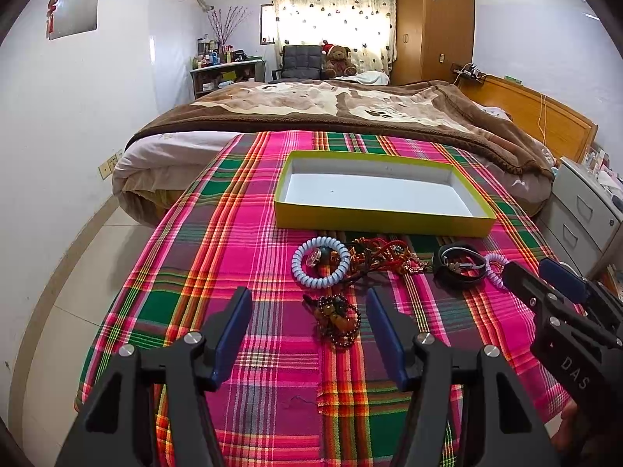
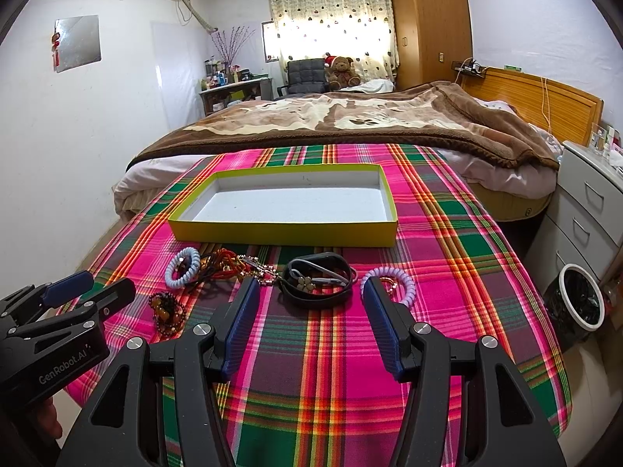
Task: Organize jewelry
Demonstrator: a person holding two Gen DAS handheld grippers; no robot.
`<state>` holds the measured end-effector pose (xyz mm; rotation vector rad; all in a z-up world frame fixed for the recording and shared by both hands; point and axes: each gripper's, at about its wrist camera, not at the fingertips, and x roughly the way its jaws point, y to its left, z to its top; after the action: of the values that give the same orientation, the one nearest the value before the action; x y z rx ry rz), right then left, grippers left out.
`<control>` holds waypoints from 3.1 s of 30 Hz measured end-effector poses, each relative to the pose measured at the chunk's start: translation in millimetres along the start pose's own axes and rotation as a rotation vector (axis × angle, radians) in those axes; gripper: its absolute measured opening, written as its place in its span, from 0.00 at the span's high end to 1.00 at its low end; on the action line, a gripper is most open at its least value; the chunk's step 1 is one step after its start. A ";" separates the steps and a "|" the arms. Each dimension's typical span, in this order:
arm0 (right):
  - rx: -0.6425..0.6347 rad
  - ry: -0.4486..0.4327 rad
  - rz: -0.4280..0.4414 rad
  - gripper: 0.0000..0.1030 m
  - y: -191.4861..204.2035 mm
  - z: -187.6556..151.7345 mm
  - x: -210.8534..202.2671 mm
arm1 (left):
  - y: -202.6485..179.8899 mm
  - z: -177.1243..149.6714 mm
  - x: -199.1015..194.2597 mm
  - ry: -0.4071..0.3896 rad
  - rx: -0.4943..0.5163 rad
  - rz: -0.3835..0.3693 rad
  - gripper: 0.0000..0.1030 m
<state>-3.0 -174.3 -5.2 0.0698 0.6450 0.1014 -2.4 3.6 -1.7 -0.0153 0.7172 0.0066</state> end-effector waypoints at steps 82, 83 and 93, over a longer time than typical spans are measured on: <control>0.134 0.104 0.065 0.96 -95.5 20.2 43.7 | 19.5 10.3 39.2 0.122 -0.017 -0.248 0.83; 0.131 0.097 0.067 0.96 -95.7 23.0 41.6 | 21.0 12.9 38.7 0.118 -0.020 -0.246 0.83; 0.113 0.140 0.112 0.96 -105.3 31.0 45.9 | 27.6 27.5 36.1 0.084 -0.030 -0.242 0.83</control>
<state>59.8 -274.5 -18.0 0.2088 0.7866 0.1788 42.6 31.6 -5.0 -0.1316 0.7952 -0.2156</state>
